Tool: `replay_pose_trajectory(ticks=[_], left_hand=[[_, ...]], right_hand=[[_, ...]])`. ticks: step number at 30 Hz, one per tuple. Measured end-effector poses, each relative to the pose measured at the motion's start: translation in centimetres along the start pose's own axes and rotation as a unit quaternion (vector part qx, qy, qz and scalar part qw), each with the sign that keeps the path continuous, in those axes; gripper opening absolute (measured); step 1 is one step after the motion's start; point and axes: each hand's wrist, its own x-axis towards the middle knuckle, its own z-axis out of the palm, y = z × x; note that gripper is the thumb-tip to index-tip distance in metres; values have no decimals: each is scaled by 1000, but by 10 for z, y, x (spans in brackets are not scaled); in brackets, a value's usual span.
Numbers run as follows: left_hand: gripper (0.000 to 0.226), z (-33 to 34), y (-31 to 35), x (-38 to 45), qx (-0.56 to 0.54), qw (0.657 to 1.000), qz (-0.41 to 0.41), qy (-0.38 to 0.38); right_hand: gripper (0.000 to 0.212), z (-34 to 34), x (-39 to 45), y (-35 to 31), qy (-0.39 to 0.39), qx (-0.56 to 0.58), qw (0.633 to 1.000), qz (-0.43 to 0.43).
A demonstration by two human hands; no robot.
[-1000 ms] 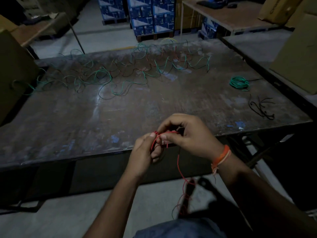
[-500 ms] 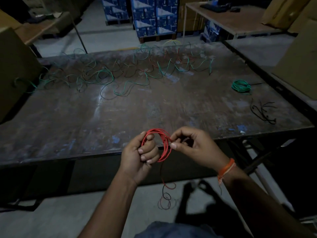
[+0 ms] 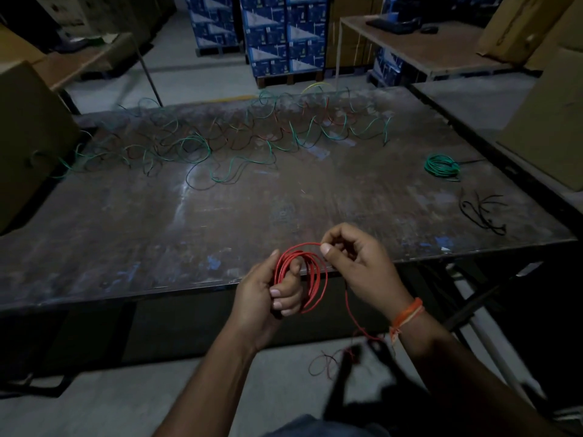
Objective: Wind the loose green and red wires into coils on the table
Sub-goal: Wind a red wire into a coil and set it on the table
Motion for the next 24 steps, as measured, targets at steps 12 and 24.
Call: replay_pose_trajectory(ticks=[12,24], left_hand=[[37,12,-8,-1,23,999,24,34],[34,27,-18,3,126,988,54,68]], right_hand=[[45,24,-19,8,-15,28,998,62],[69,46,-21,4,158,154,961,164]])
